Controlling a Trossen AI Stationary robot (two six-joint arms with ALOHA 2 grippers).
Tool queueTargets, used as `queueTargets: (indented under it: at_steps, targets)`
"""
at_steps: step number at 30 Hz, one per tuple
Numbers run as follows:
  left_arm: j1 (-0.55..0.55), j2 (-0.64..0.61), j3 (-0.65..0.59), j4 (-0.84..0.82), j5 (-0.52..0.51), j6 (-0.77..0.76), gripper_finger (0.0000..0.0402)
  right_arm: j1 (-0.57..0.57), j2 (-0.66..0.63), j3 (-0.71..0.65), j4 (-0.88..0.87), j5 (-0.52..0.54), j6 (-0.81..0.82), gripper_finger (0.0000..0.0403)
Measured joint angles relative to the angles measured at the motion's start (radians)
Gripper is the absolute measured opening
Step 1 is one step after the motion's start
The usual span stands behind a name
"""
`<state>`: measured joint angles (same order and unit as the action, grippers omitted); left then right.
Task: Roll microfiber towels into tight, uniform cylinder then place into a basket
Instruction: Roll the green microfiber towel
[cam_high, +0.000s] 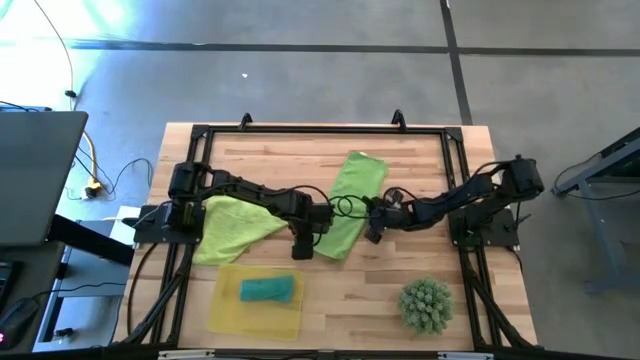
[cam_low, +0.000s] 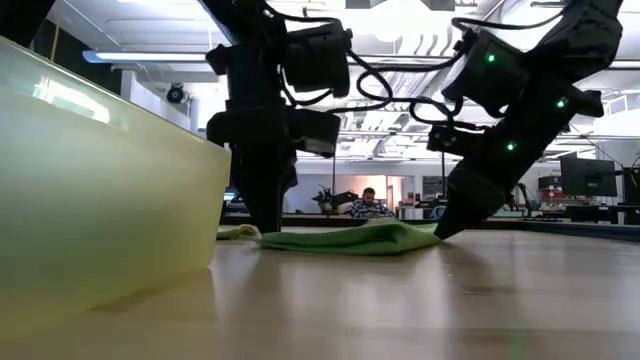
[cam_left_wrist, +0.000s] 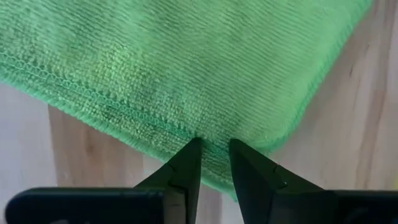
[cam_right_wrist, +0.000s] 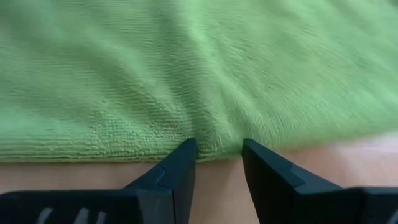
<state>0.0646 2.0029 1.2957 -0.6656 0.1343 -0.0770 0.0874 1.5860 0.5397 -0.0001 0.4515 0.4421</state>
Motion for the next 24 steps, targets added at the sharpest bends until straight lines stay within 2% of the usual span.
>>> queueTargets:
  at_steps: [5,11,15,19,22,24]
  targets:
    - [-0.048,0.006,-0.003,0.125,0.013,-0.051,0.0076,-0.038,-0.011,-0.004,-0.018,0.065,-0.124,0.0125]
    - [-0.081,0.007,0.003,0.204,0.004,0.018,0.0076,-0.067,-0.077,-0.006,-0.043,0.025,-0.222,0.0125]
    - [-0.091,0.007,0.048,0.163,-0.035,0.109,0.0076,-0.046,-0.164,-0.006,-0.070,-0.055,-0.250,0.0125]
    - [-0.104,0.007,0.091,0.136,-0.132,0.227,0.0076,-0.001,-0.246,-0.006,-0.101,-0.163,-0.242,0.0125]
    - [-0.108,0.007,0.098,0.158,-0.182,0.312,0.0076,0.041,-0.266,-0.006,-0.086,-0.264,-0.241,0.0125]
    - [-0.108,0.007,0.097,0.181,-0.184,0.342,0.0076,0.070,-0.261,-0.006,-0.079,-0.279,-0.237,0.0125]
